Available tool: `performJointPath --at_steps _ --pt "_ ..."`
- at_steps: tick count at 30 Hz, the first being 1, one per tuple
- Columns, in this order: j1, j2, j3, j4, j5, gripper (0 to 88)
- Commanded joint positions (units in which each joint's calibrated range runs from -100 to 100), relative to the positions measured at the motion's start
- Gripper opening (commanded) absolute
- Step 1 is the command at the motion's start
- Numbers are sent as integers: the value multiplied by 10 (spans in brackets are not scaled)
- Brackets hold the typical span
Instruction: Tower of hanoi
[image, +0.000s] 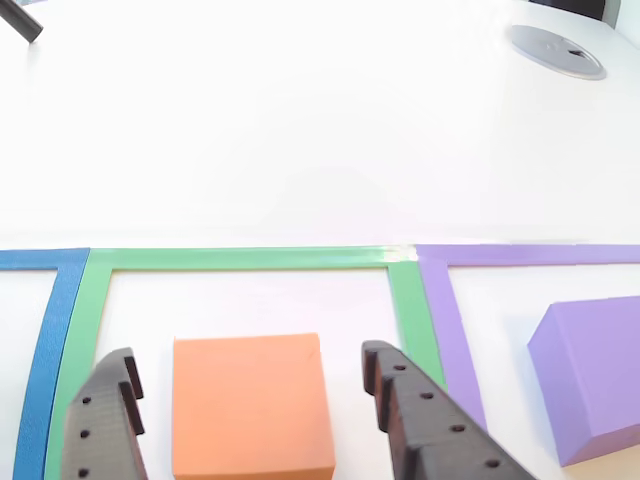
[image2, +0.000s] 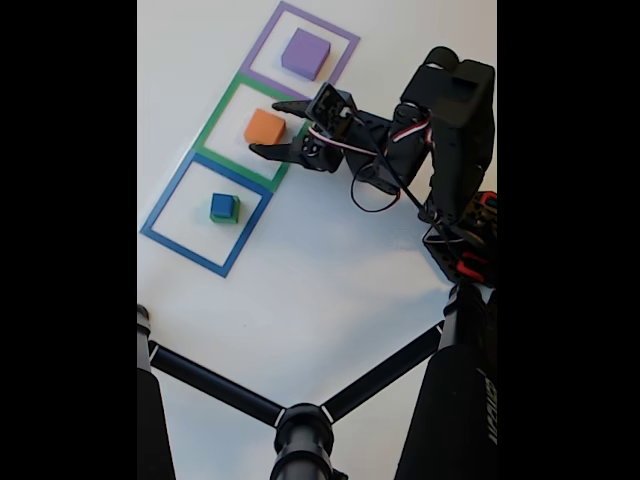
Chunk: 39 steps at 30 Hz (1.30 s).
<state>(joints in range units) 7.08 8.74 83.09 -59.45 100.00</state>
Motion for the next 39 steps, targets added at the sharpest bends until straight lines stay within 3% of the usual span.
performJointPath --at_steps 1,5,10,21,29,39 --pt "24 -278 -3 264 0 238" --pt "47 -494 -61 597 0 152" --pt "32 -642 -172 907 0 39" --pt "-62 -683 -571 1400 0 2" --pt "-139 -655 -768 1566 0 2" --pt "-210 -630 -838 1592 0 2"
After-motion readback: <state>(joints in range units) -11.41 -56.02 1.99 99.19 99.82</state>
